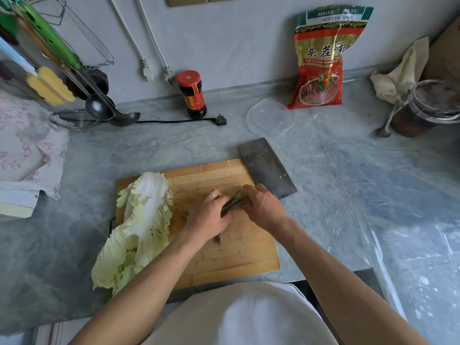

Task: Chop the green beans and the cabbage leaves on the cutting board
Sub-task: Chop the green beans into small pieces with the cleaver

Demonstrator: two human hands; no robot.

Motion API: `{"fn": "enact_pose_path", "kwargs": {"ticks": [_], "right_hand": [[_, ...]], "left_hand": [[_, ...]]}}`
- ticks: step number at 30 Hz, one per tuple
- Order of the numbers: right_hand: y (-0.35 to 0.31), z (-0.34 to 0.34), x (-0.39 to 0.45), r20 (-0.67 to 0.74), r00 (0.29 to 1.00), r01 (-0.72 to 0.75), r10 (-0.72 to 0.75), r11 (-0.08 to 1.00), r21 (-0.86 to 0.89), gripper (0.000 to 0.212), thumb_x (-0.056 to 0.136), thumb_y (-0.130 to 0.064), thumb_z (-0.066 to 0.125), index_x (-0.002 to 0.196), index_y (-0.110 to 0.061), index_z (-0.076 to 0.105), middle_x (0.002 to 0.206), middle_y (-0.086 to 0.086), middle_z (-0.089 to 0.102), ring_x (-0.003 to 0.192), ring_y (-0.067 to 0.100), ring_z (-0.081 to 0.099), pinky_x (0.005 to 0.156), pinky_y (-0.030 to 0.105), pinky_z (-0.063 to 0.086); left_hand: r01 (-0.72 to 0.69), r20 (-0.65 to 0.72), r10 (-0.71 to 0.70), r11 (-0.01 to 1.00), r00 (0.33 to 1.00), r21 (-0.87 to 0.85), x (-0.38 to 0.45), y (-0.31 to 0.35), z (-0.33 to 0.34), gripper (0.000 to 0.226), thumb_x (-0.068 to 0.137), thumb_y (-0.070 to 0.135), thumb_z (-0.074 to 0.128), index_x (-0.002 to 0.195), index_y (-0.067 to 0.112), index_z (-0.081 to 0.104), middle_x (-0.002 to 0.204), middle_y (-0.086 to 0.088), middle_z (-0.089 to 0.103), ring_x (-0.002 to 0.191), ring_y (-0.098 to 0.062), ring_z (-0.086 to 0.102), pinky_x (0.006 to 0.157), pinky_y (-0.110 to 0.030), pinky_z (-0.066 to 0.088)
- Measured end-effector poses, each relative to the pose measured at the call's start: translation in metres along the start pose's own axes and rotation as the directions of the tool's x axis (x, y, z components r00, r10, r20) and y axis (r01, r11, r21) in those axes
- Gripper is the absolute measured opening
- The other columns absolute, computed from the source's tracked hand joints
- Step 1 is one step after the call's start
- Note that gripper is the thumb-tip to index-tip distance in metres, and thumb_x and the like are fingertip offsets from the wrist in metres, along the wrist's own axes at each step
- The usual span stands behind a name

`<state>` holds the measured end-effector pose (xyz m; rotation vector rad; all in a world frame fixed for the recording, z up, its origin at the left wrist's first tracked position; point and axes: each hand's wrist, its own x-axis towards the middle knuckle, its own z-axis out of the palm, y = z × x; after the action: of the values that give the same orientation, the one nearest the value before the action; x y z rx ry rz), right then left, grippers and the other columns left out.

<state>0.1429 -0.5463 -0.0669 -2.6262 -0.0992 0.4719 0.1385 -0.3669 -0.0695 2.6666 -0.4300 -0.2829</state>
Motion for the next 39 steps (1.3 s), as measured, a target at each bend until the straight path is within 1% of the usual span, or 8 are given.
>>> {"fn": "enact_pose_path", "kwargs": {"ticks": [6,16,22,26,29,34,37,39], "right_hand": [[0.004,-0.004,0.011,-0.007,0.999,-0.042,0.044,0.991,0.128,0.015,0.089,-0.013,0.067,0.101,-0.004,0.064,0.103,0.009,0.057,0.088,0.027,0.059,0.077,0.041,0.054],[0.004,-0.004,0.007,0.016,0.998,-0.070,0.068,0.958,0.279,0.020,0.085,-0.014,0.068,0.104,-0.008,0.069,0.097,0.005,0.070,0.090,0.022,0.065,0.080,0.040,0.057],[0.024,-0.017,-0.023,-0.241,0.959,-0.093,0.149,0.968,0.232,0.004,0.089,-0.013,0.058,0.090,-0.012,0.055,0.096,0.002,0.053,0.078,0.025,0.054,0.062,0.031,0.040],[0.037,-0.021,-0.040,-0.038,0.952,-0.301,0.303,0.953,0.046,0.036,0.089,-0.026,0.062,0.119,-0.008,0.053,0.115,0.011,0.053,0.100,0.032,0.058,0.078,0.039,0.050],[0.034,-0.018,-0.039,0.009,0.936,-0.351,0.351,0.936,0.023,0.040,0.089,-0.023,0.063,0.123,-0.005,0.050,0.116,0.015,0.058,0.102,0.032,0.060,0.082,0.040,0.051],[0.023,-0.024,-0.041,0.000,0.881,-0.463,0.474,0.861,0.212,0.033,0.081,-0.014,0.060,0.111,-0.008,0.047,0.099,0.008,0.057,0.086,0.028,0.060,0.067,0.037,0.052],[0.021,-0.037,-0.055,-0.046,0.913,-0.354,0.405,0.845,0.402,0.010,0.083,-0.014,0.053,0.091,-0.007,0.050,0.079,0.003,0.054,0.061,0.017,0.051,0.045,0.022,0.038],[0.020,-0.044,-0.069,-0.084,0.945,-0.235,0.315,0.837,0.495,0.015,0.087,-0.019,0.054,0.076,-0.011,0.048,0.067,-0.001,0.049,0.052,0.013,0.040,0.039,0.016,0.030]], "left_hand": [[-0.084,-0.050,0.095,0.977,0.994,0.198,0.000,0.006,0.006,0.034,0.097,0.043,0.051,0.114,0.017,0.065,0.107,-0.004,0.057,0.086,-0.021,0.059,0.065,-0.032,0.049],[-0.048,-0.163,0.065,0.993,0.984,0.106,-0.006,0.004,0.023,0.032,0.095,0.035,0.059,0.122,0.020,0.066,0.106,-0.004,0.058,0.092,-0.023,0.057,0.076,-0.038,0.051],[-0.011,-0.302,-0.036,0.988,0.953,-0.151,-0.015,0.010,0.035,0.028,0.091,0.022,0.066,0.118,0.016,0.071,0.105,-0.003,0.061,0.090,-0.021,0.059,0.078,-0.041,0.053],[0.005,-0.357,-0.062,0.988,0.932,-0.157,-0.013,0.017,0.040,0.027,0.089,0.016,0.070,0.115,0.012,0.073,0.105,-0.004,0.064,0.090,-0.024,0.062,0.078,-0.039,0.053],[0.020,-0.348,-0.074,0.987,0.934,-0.157,-0.013,0.019,0.044,0.031,0.086,0.009,0.071,0.118,0.009,0.072,0.109,-0.006,0.066,0.097,-0.026,0.063,0.083,-0.041,0.054],[0.051,-0.344,-0.110,0.983,0.932,-0.175,-0.015,0.023,0.046,0.032,0.087,0.008,0.071,0.119,0.009,0.071,0.111,-0.006,0.066,0.099,-0.026,0.063,0.084,-0.046,0.054],[0.088,-0.361,-0.176,0.965,0.916,-0.247,-0.015,0.026,0.047,0.030,0.087,0.008,0.070,0.117,0.010,0.072,0.108,-0.006,0.067,0.096,-0.026,0.063,0.083,-0.041,0.054],[0.082,-0.370,-0.199,0.948,0.907,-0.308,-0.015,0.028,0.047,0.027,0.088,0.010,0.071,0.115,0.012,0.074,0.106,-0.004,0.067,0.092,-0.024,0.064,0.081,-0.035,0.053]]}}
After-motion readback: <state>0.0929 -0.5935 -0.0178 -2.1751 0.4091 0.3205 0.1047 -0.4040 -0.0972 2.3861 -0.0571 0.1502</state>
